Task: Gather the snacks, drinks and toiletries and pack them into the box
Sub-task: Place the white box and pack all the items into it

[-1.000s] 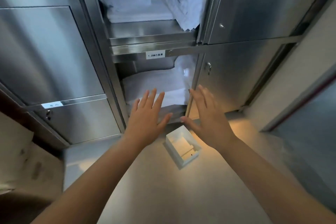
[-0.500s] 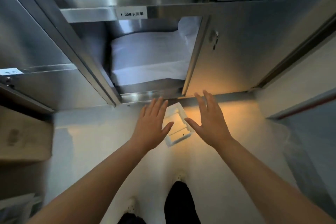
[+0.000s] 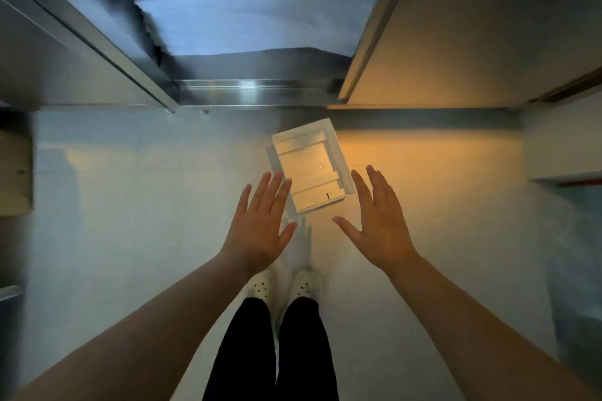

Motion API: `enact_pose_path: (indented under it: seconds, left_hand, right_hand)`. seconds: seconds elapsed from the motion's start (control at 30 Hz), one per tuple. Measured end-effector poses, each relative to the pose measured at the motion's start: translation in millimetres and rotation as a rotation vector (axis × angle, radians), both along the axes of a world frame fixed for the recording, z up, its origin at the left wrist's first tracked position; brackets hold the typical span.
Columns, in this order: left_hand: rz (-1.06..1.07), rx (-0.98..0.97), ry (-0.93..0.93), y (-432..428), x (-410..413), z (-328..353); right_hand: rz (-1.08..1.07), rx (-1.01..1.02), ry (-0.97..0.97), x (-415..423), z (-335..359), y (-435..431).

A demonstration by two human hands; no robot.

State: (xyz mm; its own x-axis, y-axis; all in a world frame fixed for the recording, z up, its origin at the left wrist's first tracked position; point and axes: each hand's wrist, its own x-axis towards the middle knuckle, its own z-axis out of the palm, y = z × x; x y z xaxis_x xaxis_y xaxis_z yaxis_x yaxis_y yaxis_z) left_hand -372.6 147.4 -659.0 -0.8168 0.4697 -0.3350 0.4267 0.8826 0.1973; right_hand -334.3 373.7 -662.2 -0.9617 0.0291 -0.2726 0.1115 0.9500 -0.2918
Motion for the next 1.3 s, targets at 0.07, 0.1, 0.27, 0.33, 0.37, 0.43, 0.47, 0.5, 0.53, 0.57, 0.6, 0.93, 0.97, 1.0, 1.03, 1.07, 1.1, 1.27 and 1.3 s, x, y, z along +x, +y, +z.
enact_pose_path:
  seconds: [0.07, 0.1, 0.27, 0.33, 0.37, 0.43, 0.47, 0.5, 0.53, 0.57, 0.6, 0.93, 0.97, 1.0, 1.03, 1.07, 1.1, 1.27, 1.3]
  left_hand:
    - [-0.024, 0.014, -0.019, 5, -2, -42]
    - [-0.044, 0.034, -0.013, 8, -2, -63]
    - [-0.15, 0.124, -0.013, 18, -1, -167]
    - [-0.188, 0.094, -0.018, 20, -1, -212]
    - [-0.202, 0.085, -0.022, 21, -1, -234]
    - [-0.215, 0.073, -0.033, 23, -1, -276]
    - [-0.218, 0.062, -0.033, 25, -1, -295]
    - [-0.22, 0.053, -0.029, 26, 0, -314]
    - [-0.22, 0.051, -0.021, 27, 0, -332]
    - [-0.224, 0.054, -0.016, 29, 0, -349]
    - [-0.235, 0.053, -0.016, 31, 0, -365]
    - [-0.388, -0.002, 0.033, 34, -8, -434]
    - [-0.414, -0.005, 0.049, 32, -9, -434]
    - [-0.431, -0.007, 0.072, 32, -10, -434]
    - [-0.434, 0.001, 0.097, 31, -11, -433]
    - [-0.428, 0.017, 0.117, 30, -13, -432]
    - [-0.419, 0.035, 0.133, 29, -14, -430]
    - [-0.368, 0.141, 0.199, 19, -30, -406]
    - [-0.362, 0.168, 0.194, 16, -35, -396]
  right_hand:
    - [0.019, 0.005, -0.045, 1, -47, -1]
    - [0.03, 0.005, -0.058, 2, -70, 0]
    - [0.048, 0.011, -0.098, 3, -184, -3]
    - [0.024, 0.01, -0.111, 0, -226, -5]
    - [0.009, 0.009, -0.116, -2, -247, -5]
    - [-0.014, 0.007, -0.119, -5, -285, -6]
    - [-0.022, 0.005, -0.122, -6, -302, -7]
    - [-0.028, 0.006, -0.124, -7, -319, -7]
    - [-0.029, 0.011, -0.124, -8, -335, -6]
    - [-0.027, 0.016, -0.127, -8, -349, -5]
    - [-0.023, 0.022, -0.133, -8, -363, -2]
    - [0.141, 0.045, 0.125, -10, -434, 26]
    - [0.131, 0.046, 0.126, -12, -435, 27]
    - [0.112, 0.045, 0.109, -13, -435, 27]
    - [0.098, 0.045, 0.085, -15, -435, 27]
    - [0.094, 0.045, 0.067, -17, -434, 27]
    - [0.1, 0.045, 0.057, -19, -431, 27]
    - [0.164, 0.064, 0.089, -33, -400, 20]
    - [0.159, 0.067, 0.079, -35, -389, 18]
